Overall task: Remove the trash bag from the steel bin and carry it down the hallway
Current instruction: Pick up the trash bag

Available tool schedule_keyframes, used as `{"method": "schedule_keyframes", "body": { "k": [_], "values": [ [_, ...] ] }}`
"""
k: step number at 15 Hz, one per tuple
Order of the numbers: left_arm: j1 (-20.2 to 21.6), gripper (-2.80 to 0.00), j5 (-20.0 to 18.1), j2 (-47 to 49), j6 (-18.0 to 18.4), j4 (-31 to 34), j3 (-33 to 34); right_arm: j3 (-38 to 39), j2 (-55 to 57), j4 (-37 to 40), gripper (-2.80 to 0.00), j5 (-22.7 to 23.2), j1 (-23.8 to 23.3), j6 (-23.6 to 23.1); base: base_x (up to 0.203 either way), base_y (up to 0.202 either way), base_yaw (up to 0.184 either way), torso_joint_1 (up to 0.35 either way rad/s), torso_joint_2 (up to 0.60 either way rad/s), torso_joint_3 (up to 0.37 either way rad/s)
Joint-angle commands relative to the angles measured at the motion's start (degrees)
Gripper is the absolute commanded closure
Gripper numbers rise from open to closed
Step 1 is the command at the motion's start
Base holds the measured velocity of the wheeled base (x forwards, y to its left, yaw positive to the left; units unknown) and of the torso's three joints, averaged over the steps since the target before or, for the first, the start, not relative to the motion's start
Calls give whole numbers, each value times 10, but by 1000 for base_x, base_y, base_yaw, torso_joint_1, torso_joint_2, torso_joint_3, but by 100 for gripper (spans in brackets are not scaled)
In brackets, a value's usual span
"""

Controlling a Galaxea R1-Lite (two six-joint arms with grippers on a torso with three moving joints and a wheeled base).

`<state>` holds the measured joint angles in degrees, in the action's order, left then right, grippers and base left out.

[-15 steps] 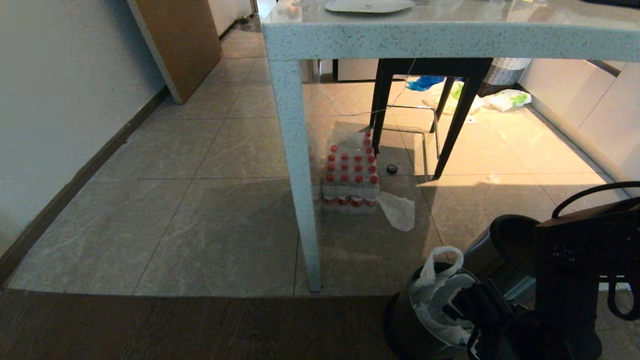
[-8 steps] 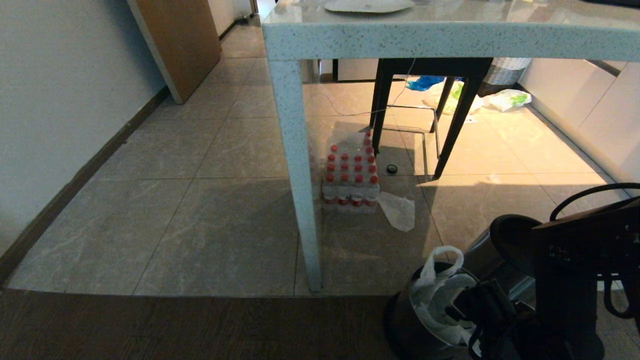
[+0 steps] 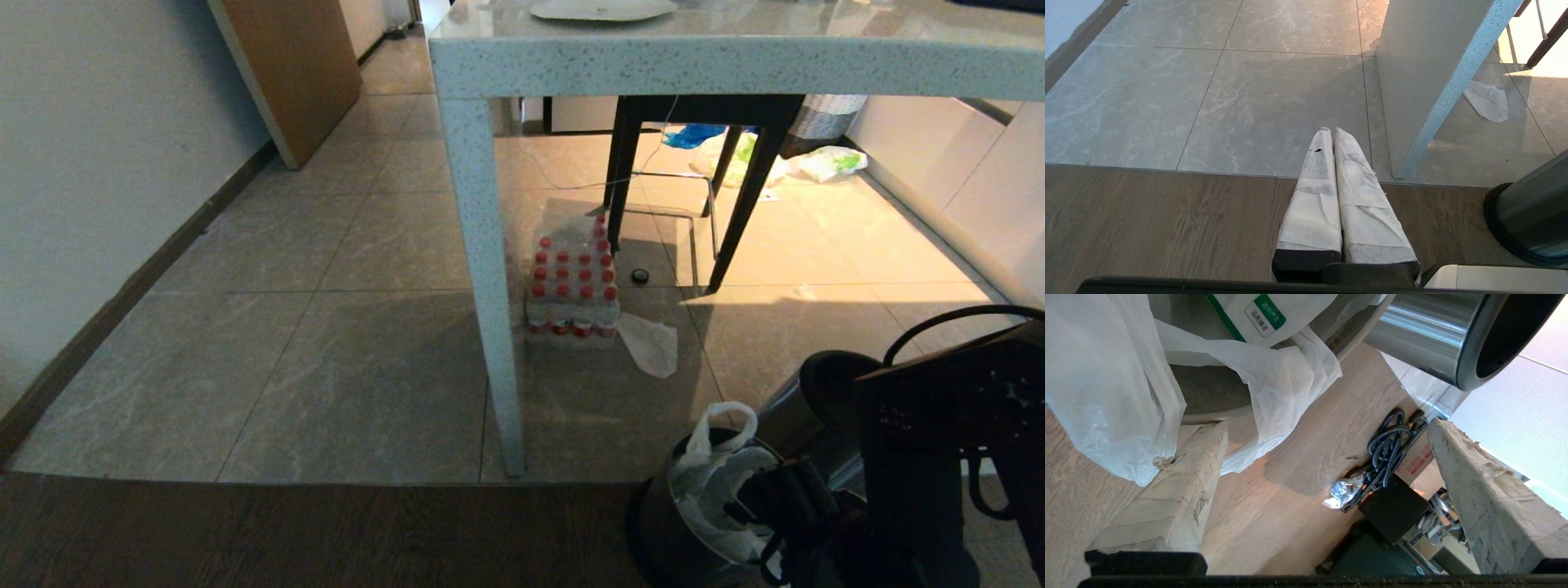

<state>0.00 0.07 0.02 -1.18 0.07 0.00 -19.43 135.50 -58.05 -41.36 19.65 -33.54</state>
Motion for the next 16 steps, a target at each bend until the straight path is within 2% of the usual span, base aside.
{"method": "schedule_keyframes", "body": {
  "k": [1,2,3,12,16],
  "values": [
    [0,0,0,0,0,0,0,3,5,-11,-280,-1,0,-1,0,0,0,0,0,0],
    [0,0,0,0,0,0,0,0,9,-18,-280,2,0,-2,0,0,0,0,0,0],
    [0,0,0,0,0,0,0,-4,11,-15,0,2,0,-3,0,0,0,0,0,0],
    [0,0,0,0,0,0,0,-5,10,-18,0,2,0,-4,0,0,0,0,0,0],
    [0,0,0,0,0,0,0,-3,-56,15,0,5,1,0,0,0,0,0,0,0]
  ]
}}
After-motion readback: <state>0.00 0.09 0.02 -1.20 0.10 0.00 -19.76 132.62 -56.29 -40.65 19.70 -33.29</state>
